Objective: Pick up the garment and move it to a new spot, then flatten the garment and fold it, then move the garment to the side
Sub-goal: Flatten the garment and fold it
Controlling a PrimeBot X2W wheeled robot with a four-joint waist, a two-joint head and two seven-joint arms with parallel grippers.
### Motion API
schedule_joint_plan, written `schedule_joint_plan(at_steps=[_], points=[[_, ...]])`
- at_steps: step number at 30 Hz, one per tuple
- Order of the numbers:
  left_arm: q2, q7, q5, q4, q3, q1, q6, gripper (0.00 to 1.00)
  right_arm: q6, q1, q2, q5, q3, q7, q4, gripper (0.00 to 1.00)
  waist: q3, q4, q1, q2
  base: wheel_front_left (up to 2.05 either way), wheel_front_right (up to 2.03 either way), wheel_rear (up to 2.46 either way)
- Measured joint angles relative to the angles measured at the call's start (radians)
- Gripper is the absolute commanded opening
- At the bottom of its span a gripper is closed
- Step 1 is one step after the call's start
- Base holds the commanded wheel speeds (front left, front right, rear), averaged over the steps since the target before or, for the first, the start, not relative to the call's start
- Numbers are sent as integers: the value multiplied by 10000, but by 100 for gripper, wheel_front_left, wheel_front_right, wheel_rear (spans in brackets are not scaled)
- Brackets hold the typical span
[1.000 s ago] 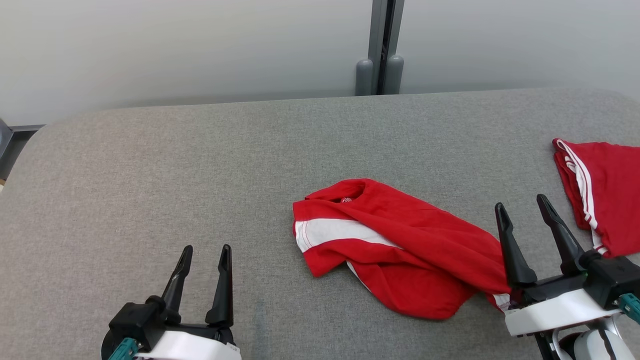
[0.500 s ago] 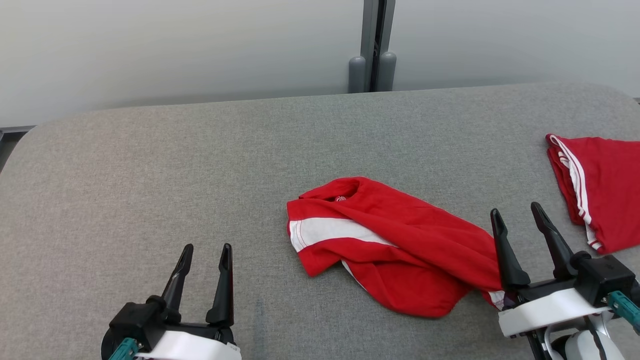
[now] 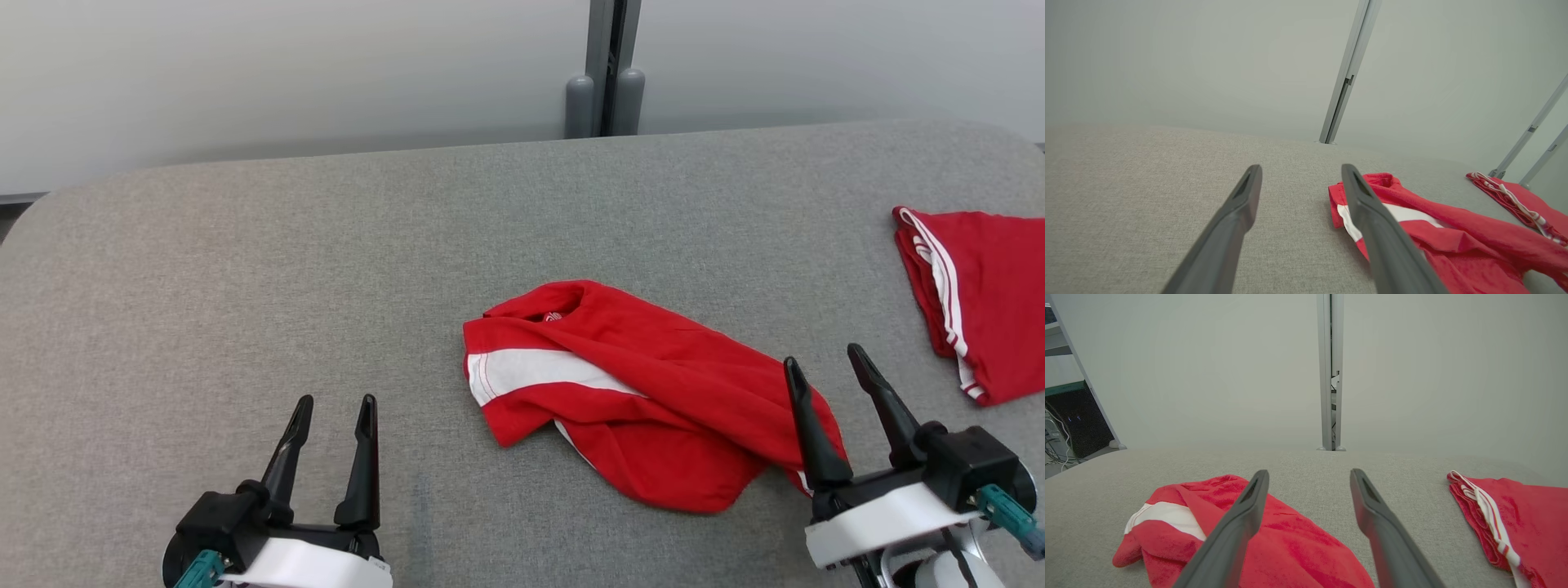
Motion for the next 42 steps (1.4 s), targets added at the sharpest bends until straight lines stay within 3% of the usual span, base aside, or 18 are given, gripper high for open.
schedule_joint_plan(at_steps=[16,30,32,34,38,40,42], points=[[-15,0,244,6,81,-374,-134,100,0,2383,-924,1118,602,0,-982,100,995,-859,0,0,0,0,0],[-17,0,339,242,169,-640,-255,100,0,1497,-788,2142,1478,0,286,99,1092,-554,0,0,0,0,0],[-17,0,339,238,198,-639,-257,100,0,1469,-823,2213,1496,0,305,80,1096,-514,0,0,0,0,0],[-19,0,337,232,282,-638,-265,100,0,1474,-871,2270,1522,0,263,47,1117,-549,0,0,0,0,0],[-19,0,337,303,280,-638,-309,100,0,1458,-915,2297,1603,0,219,23,1144,-677,0,0,0,0,0],[-19,0,334,426,205,-642,-357,100,0,1375,-932,2322,1655,0,221,3,1159,-731,0,0,0,0,0],[-21,4,249,648,82,-686,-437,100,0,1251,-966,2359,1645,0,174,0,1172,-772,0,1,0,0,0]])
